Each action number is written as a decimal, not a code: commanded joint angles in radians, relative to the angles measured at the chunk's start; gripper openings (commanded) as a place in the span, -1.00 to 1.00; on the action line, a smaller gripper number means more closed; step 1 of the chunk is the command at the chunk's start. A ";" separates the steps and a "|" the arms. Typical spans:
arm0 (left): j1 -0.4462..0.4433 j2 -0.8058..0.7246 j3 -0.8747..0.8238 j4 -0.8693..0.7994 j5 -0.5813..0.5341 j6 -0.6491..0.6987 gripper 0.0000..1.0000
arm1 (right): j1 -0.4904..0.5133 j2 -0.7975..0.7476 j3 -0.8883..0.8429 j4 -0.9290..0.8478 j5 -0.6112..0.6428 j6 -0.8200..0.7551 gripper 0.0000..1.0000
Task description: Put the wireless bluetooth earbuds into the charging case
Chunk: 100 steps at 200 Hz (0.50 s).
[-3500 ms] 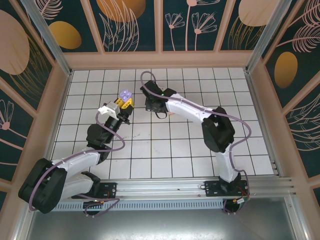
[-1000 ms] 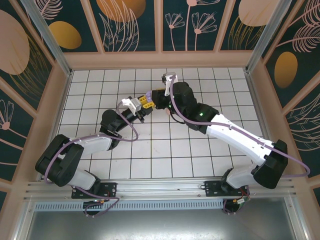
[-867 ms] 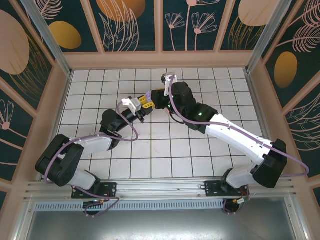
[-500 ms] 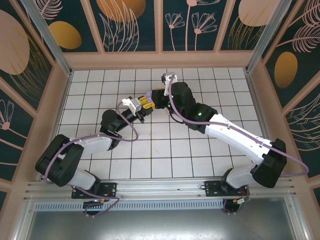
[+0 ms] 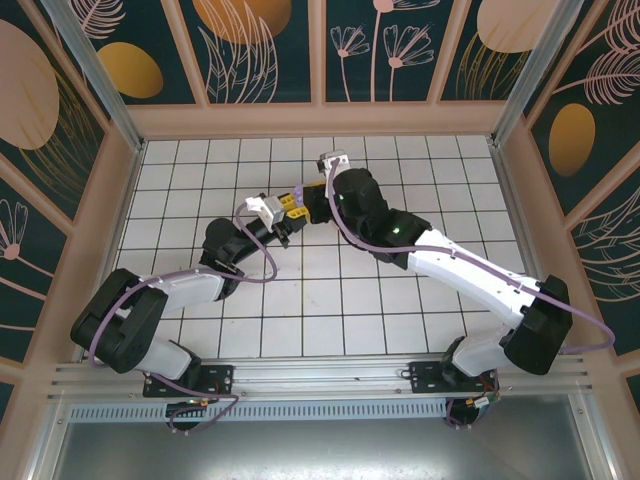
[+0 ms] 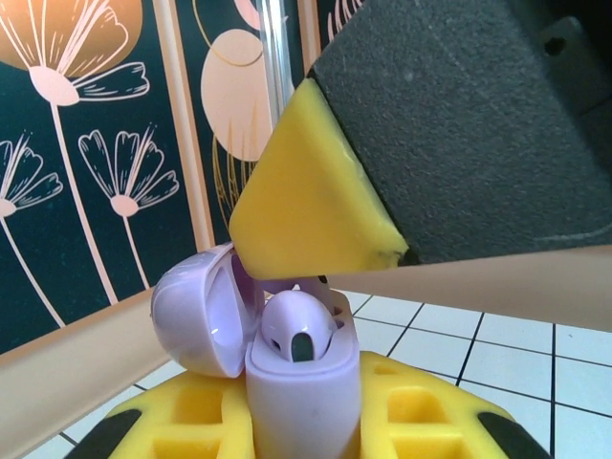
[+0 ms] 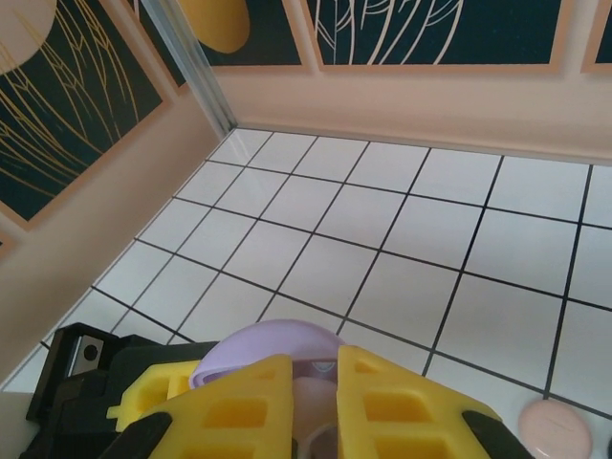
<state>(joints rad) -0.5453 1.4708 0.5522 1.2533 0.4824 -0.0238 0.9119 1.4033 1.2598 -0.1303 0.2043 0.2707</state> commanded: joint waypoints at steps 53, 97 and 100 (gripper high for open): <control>-0.011 -0.014 0.038 0.049 0.009 -0.011 -1.00 | -0.002 -0.052 0.044 -0.056 -0.002 0.042 0.03; -0.011 -0.009 0.011 0.062 0.010 -0.022 -1.00 | -0.082 -0.164 0.059 -0.059 -0.102 0.116 0.21; -0.011 -0.008 0.009 0.064 0.010 -0.024 -1.00 | -0.090 -0.166 0.062 -0.063 -0.109 0.121 0.22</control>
<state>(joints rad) -0.5518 1.4708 0.5549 1.2572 0.4831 -0.0280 0.8696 1.3087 1.2694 -0.1852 0.1658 0.3367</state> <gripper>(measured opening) 0.217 0.603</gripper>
